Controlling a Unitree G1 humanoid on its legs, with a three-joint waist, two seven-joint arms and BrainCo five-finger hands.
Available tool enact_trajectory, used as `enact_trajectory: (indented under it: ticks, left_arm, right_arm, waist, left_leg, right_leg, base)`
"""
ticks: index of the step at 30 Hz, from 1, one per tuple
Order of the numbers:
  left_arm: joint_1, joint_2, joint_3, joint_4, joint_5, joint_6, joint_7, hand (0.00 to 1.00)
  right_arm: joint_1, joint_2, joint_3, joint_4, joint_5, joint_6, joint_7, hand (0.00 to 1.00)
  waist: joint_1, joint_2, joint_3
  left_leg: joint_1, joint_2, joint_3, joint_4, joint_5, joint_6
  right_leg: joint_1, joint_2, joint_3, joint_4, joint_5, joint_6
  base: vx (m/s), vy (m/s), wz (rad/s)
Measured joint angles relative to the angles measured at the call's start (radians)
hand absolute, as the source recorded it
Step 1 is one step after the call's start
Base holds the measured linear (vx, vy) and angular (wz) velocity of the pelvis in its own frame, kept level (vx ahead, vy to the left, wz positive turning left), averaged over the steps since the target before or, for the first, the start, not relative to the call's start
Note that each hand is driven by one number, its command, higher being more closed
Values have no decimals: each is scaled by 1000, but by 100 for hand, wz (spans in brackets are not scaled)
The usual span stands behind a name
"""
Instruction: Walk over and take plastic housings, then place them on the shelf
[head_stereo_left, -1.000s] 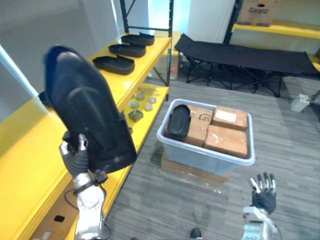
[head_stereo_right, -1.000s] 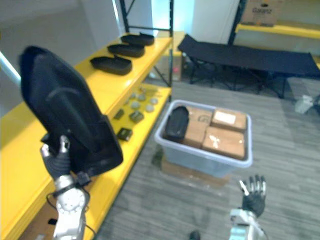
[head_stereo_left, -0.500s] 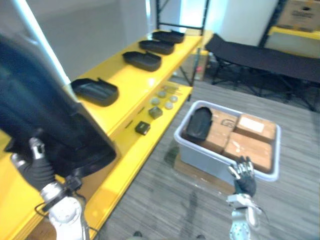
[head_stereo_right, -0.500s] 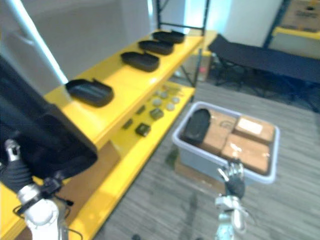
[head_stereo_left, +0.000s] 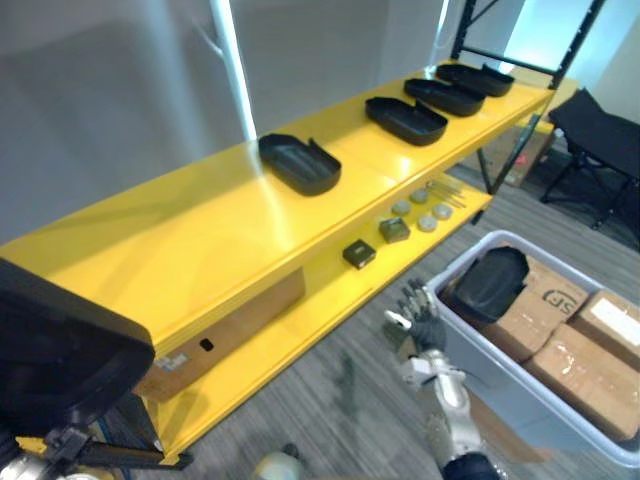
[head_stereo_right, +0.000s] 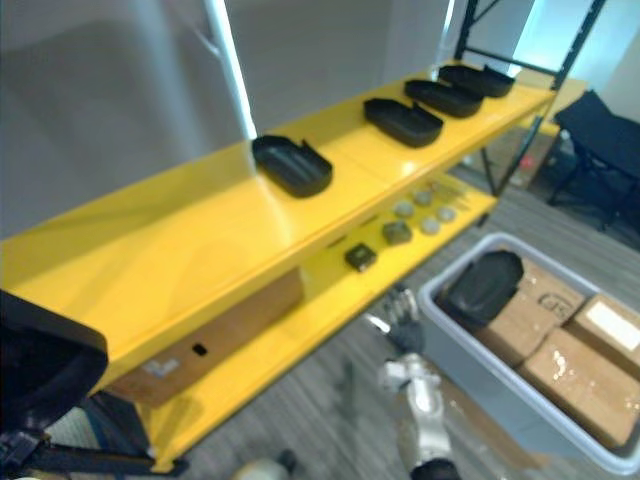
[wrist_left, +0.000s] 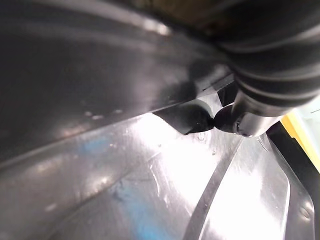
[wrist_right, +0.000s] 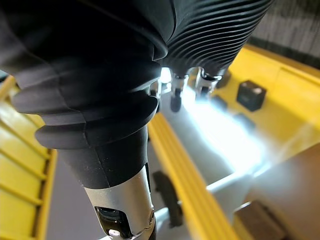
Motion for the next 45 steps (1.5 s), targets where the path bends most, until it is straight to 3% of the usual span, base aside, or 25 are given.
enact_trajectory:
  ticks: [2,3,4,9,11,14,15,18,20,23,25,27,30,31,32,33,34,35,36,37,38,39,41,43,45]
  left_arm:
    - [-16,8,-21,-20,-15,-2,-45,100]
    - [-23,14,-32,-22,-30,-5,-58,100]
    - [-31,17,-40,-23,-48,-8,-79,100]
    - [-18,15,-62,-29,-110,-9,-124,100]
    - [-20,24,-106,-52,-114,-12,-155,100]
    - [-52,85,-184,-68,-117,-30,-217,100]
    - [-73,127,-201,-68,-117,-31,-221,100]
    - [-106,150,-209,-68,-119,-31,-219,100]
    - [-99,132,-246,-67,-117,-30,-213,100]
    - [-73,132,-279,-67,-113,-30,-217,100]
    - [-67,132,-286,-67,-111,-36,-221,100]
    - [-63,132,-285,-66,-104,-48,-221,100]
    - [-67,137,-283,-66,-94,-59,-225,100]
    - [-73,140,-278,-66,-95,-62,-249,100]
    - [-75,142,-279,-66,-95,-63,-271,100]
    - [-76,143,-279,-66,-97,-65,-282,100]
    - [-84,143,-280,-63,-97,-69,-299,100]
    - [-90,147,-280,-61,-97,-69,-304,100]
    - [-92,175,-277,-61,-98,-70,-307,100]
    - [-96,224,-265,-62,-98,-70,-318,100]
    - [-99,260,-260,-65,-97,-70,-324,100]
    - [-105,293,-252,-63,-98,-67,-323,100]
    - [-120,290,-252,-61,-105,-64,-318,100]
    - [-166,295,-256,-58,-106,-46,-296,100]
    - [-194,295,-278,-49,-107,-42,-278,100]
  right_arm:
    - [32,-8,-11,-5,0,3,-3,0]
    - [41,-12,-11,-6,0,2,-8,0]
    - [50,-27,-12,-5,-12,2,-24,0]
    - [32,-30,-19,-7,-87,-15,-35,0]
    - [32,-32,-25,-13,-88,-32,-35,0]
    - [70,-38,-42,-88,-78,-46,-37,0]
    - [78,-39,-41,-97,-78,-53,-38,0]
    - [72,-45,-42,-97,-78,-54,-35,0]
    - [76,-54,-60,-103,-78,-54,-32,0]
    - [96,-67,-62,-127,-87,-65,-19,0]
    - [102,-66,-61,-133,-87,-80,-21,0]
    - [102,-65,-62,-136,-79,-95,-30,0]
    - [98,-61,-71,-154,-80,-116,-65,0]
    - [92,-56,-86,-155,-80,-117,-85,0]
    - [92,-53,-102,-155,-79,-117,-112,0]
    - [94,-51,-112,-155,-79,-118,-123,0]
    - [96,-68,-131,-162,-77,-119,-134,0]
    - [98,-67,-138,-162,-77,-119,-138,0]
    - [99,-53,-141,-165,-77,-119,-155,0]
    - [90,-33,-148,-165,-79,-119,-170,0]
    - [82,-21,-151,-165,-80,-119,-180,0]
    - [67,-12,-160,-163,-87,-117,-193,0]
    - [36,-14,-184,-168,-92,-116,-196,0]
    - [5,-33,-226,-211,-119,-115,-217,0]
    - [6,-51,-235,-243,-124,-108,-240,0]
  waist:
    - [-33,-11,3]
    - [-35,-9,6]
    - [-26,-8,12]
    - [-4,-6,43]
    - [-7,-3,47]
    - [-56,13,72]
    - [-60,5,81]
    - [-61,-17,100]
    - [-69,3,127]
    - [-84,28,140]
    - [-90,25,143]
    - [-92,23,153]
    - [-95,13,183]
    - [-100,1,192]
    - [-102,-6,195]
    - [-105,-6,195]
    - [-108,17,192]
    - [-108,14,194]
    - [-108,10,194]
    - [-112,6,196]
    - [-120,2,201]
    - [-114,9,208]
    - [-110,13,209]
    - [-110,19,207]
    - [-111,21,204]
  left_leg:
    - [-55,1,9,12,10,14]
    - [-70,5,19,14,25,13]
    - [-86,0,9,9,46,-1]
    - [-85,-33,-12,-1,74,1]
    - [-77,-37,-22,-1,74,1]
    - [-71,-42,-96,-18,87,10]
    - [-73,-42,-105,-39,97,14]
    - [-86,-40,-105,-64,132,-3]
    - [-89,-35,-105,-73,151,-13]
    - [-83,-21,-93,-80,159,-17]
    - [-80,-19,-79,-75,155,-13]
    - [-79,-21,-58,-37,131,-9]
    - [-116,-60,-37,161,25,-5]
    - [-134,-72,-13,247,-22,8]
    - [-141,-74,67,329,-59,49]
    - [-142,-76,94,363,-78,78]
    - [-144,-74,100,401,-120,60]
    - [-142,-79,100,412,-130,65]
    - [-136,-82,100,405,-135,71]
    - [-117,-81,104,389,-137,76]
    - [-113,-72,104,391,-144,88]
    - [-108,-62,91,401,-155,107]
    - [-90,-46,86,394,-164,120]
    - [-90,-40,67,393,-187,114]
    - [-88,-44,42,393,-201,103]
  right_leg:
    - [11,-11,-93,30,-22,7]
    - [16,-12,-115,37,-27,10]
    - [18,-19,-149,54,-31,9]
    - [26,-54,-150,90,-31,9]
    - [31,-62,-122,122,-39,-5]
    - [12,-74,49,245,-92,-65]
    - [-1,-78,79,273,-124,-64]
    - [-18,-79,92,272,-179,-47]
    - [-21,-74,100,266,-198,-19]
    - [-21,-59,128,247,-203,-13]
    - [-22,-61,145,244,-216,4]
    - [-22,-69,160,263,-233,8]
    - [-11,-119,176,369,-297,26]
    - [5,-143,170,398,-325,23]
    - [37,-157,151,402,-338,6]
    - [55,-160,146,414,-340,-16]
    - [32,-171,174,530,-323,-103]
    - [-14,-189,214,620,-294,-139]
    - [-106,-207,299,764,-196,-212]
    - [-180,-222,353,870,-47,-214]
    - [-231,-229,381,938,53,-201]
    - [-281,-215,408,990,-47,-152]
    - [-304,-164,416,900,-181,-110]
    - [-302,-74,475,575,-212,-87]
    - [-306,-38,542,442,-200,-70]
  base:
    - [0,-21,109]
    - [11,-7,131]
    - [39,54,92]
    - [36,69,38]
    - [-8,31,25]
    - [-49,39,63]
    - [-61,-25,45]
    - [-45,-115,13]
    - [-92,-110,-3]
    - [-76,-52,-14]
    - [-70,-21,-24]
    - [-57,16,-26]
    - [-64,67,-10]
    - [-59,108,22]
    - [-15,137,26]
    - [24,132,23]
    - [34,143,17]
    - [7,196,21]
    - [43,227,32]
    - [79,197,37]
    - [140,130,31]
    - [120,85,14]
    - [166,106,5]
    - [187,79,23]
    - [207,-39,46]
